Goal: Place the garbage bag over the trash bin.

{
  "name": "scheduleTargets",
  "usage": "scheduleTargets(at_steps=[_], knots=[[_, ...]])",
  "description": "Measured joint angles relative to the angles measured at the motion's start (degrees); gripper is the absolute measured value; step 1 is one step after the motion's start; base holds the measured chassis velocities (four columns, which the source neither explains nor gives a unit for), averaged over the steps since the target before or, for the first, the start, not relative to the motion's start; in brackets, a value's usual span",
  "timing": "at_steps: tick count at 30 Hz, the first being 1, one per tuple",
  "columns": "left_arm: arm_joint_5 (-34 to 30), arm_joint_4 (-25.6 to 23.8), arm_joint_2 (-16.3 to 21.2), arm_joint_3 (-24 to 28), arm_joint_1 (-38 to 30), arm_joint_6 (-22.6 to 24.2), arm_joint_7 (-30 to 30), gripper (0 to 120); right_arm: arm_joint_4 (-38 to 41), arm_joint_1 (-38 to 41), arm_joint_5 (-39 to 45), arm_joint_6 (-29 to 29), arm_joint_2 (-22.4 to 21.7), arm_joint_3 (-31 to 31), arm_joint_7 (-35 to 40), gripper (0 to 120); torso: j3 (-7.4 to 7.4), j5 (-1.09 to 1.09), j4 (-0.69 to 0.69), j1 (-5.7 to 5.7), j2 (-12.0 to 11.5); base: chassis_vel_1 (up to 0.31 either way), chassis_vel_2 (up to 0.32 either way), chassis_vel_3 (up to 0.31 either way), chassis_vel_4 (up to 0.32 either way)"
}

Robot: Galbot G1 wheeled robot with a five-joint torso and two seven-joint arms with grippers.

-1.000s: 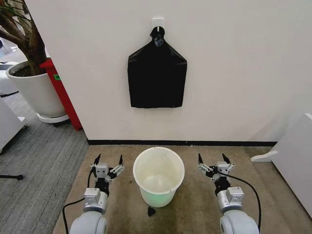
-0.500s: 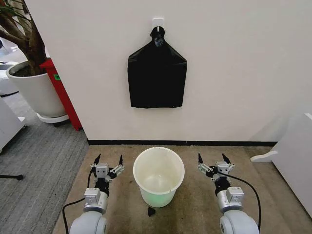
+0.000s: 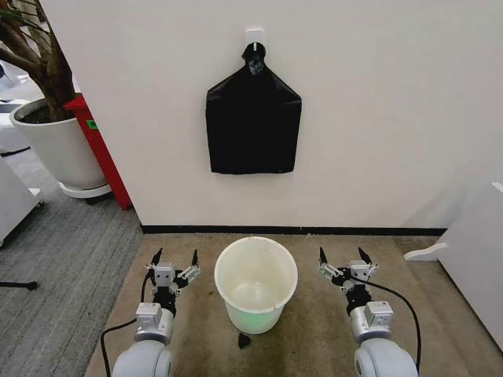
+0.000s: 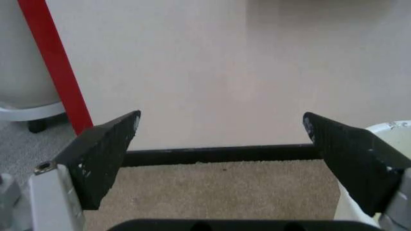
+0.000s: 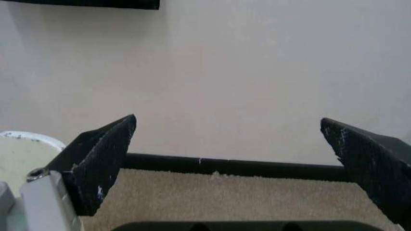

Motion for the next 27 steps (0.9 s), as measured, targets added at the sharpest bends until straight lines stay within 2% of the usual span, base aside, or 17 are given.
scheduleTargets(at_steps=[27], knots=[[0.0,0.0,0.0,0.0,0.0,0.0,0.0,100,0.0,0.0,0.0,0.0,0.0,0.0,0.0,100,0.0,0.0,0.0,0.0,0.0,0.0,0.0,0.0,0.0]])
